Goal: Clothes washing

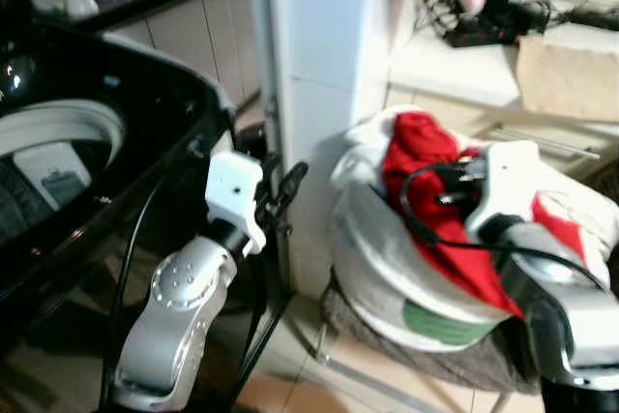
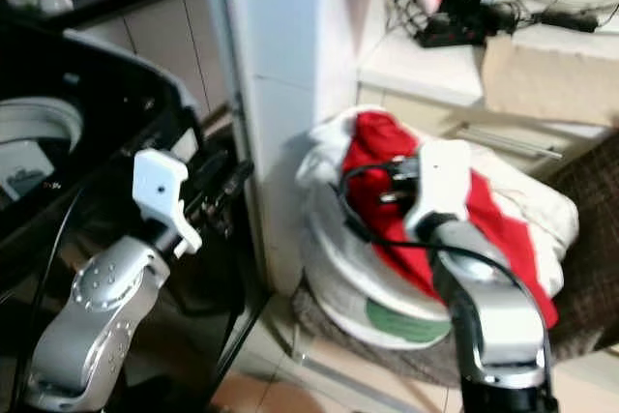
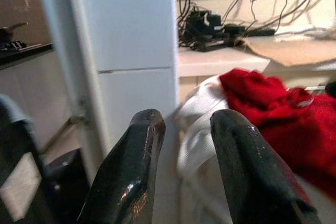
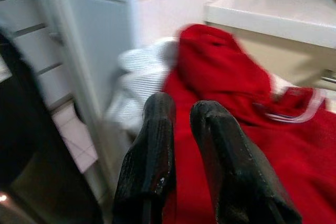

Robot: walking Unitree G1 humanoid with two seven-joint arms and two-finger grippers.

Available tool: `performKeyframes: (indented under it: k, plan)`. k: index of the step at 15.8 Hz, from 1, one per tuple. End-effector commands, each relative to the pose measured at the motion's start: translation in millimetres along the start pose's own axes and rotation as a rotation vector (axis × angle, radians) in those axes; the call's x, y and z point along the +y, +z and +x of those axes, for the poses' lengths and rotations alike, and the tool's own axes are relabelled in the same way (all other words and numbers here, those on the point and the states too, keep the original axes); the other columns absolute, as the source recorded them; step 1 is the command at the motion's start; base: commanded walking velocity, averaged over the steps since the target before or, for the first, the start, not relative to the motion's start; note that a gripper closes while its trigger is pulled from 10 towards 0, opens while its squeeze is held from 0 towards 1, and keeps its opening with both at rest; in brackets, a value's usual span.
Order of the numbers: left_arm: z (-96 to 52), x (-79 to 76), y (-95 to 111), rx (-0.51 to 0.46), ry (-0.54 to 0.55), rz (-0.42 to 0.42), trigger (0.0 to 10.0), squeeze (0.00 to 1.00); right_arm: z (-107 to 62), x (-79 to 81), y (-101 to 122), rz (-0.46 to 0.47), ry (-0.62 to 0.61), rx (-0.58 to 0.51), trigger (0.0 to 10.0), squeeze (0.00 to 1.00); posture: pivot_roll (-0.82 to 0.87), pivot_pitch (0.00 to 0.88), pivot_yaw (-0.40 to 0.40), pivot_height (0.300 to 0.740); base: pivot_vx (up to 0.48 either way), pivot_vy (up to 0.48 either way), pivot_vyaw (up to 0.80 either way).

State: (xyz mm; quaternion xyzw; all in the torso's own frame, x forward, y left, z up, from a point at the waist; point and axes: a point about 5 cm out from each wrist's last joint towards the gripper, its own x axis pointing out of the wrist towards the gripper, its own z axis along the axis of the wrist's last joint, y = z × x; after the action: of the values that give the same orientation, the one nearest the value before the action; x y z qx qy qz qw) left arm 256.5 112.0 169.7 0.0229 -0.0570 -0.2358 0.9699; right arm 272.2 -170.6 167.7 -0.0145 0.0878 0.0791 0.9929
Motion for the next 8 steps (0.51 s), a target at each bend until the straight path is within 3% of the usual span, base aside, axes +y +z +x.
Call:
performKeyframes:
  k: [1,3,5,6,8]
  plan:
    - [0.9,-0.5,-2.8,0.023,0.003,0.01,10.0,0.0,-3.0,-2.1,7.4,-0.012,-0.006,-0.022,10.0,0.0,-0.05,0.016,0.02,0.74,0.0,0.0,0.0]
    - [1.1,-1.7,-3.3,0.031,0.0,0.053,10.0,0.0,-2.9,-0.9,7.0,-0.009,-0.002,-0.02,10.0,0.0,-0.04,0.015,0.02,0.74,0.0,-0.48,0.0]
    - [1.0,-2.3,-3.7,0.029,0.0,0.045,10.0,0.0,-3.0,-0.3,6.7,-0.005,-0.001,-0.018,10.0,0.0,-0.04,0.012,0.022,0.74,0.0,-0.48,0.0]
    - [1.3,-0.6,-4.8,0.037,0.021,0.01,10.0,0.0,-3.0,0.0,6.7,-0.006,0.001,-0.017,10.0,0.0,-0.05,0.011,0.023,0.74,0.0,0.0,0.0]
    - [1.7,2.6,-3.9,0.034,0.045,0.023,10.0,0.0,-2.8,-1.1,7.9,-0.039,0.005,-0.02,10.0,0.0,-0.04,0.008,0.021,0.74,0.0,0.0,0.0]
